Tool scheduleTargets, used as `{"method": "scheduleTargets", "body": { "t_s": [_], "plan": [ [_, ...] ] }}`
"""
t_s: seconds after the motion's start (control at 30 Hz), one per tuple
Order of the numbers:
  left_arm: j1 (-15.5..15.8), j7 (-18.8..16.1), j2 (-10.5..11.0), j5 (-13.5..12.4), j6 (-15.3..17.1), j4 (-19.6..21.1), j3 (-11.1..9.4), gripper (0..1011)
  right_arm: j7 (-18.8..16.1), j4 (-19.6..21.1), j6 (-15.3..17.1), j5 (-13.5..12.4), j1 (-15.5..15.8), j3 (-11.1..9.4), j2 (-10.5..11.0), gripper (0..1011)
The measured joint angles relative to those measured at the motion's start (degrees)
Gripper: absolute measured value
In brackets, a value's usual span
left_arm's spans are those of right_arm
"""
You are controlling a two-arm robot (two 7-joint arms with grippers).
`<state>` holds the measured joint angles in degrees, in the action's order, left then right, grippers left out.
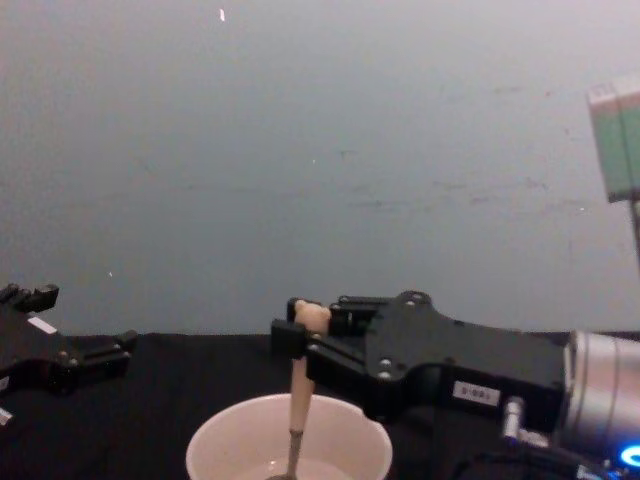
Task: Pick up the stirring spoon with one hand, stir inside the cup, then place it back in its original position.
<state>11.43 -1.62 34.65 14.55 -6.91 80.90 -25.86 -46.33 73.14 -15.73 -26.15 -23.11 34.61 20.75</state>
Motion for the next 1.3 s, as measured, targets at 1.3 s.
{"method": "scheduleTargets", "body": {
  "t_s": [1.3],
  "plan": [
    [0.0,0.0,0.0,0.0,0.0,0.0,0.0,1001,5.6,-6.9,-0.1,3.6,-3.2,-2.2,-3.7,214]
  ]
}}
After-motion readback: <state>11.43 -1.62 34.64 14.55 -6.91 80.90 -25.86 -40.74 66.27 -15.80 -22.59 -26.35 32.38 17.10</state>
